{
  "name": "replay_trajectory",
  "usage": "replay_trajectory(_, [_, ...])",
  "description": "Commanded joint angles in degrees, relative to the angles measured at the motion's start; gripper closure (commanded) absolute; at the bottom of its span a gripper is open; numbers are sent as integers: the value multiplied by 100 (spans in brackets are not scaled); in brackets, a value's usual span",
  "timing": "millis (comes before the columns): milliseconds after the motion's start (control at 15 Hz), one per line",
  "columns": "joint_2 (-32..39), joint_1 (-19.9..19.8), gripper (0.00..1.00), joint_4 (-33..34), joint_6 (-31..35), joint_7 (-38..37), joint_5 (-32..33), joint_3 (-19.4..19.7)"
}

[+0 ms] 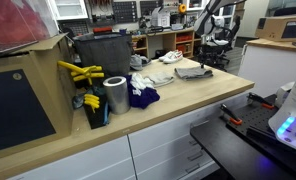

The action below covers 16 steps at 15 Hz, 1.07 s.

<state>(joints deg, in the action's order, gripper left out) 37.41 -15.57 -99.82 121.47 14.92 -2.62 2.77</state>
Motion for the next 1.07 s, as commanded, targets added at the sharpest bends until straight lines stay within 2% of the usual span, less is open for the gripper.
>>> replay_trajectory(0, [22,-100,0,-68,185,259,-182,-45])
replay_trajectory(733, [332,-235,0,-136,754,269,-697,-256])
replay_trajectory(800, [330,-239,25,-152,768,269,-733,-268])
replay_trajectory(867, [323,-243,26,-166,789,264,-776,-283])
replay_trajectory(1000, [311,-252,41,-201,832,266,-879,-347])
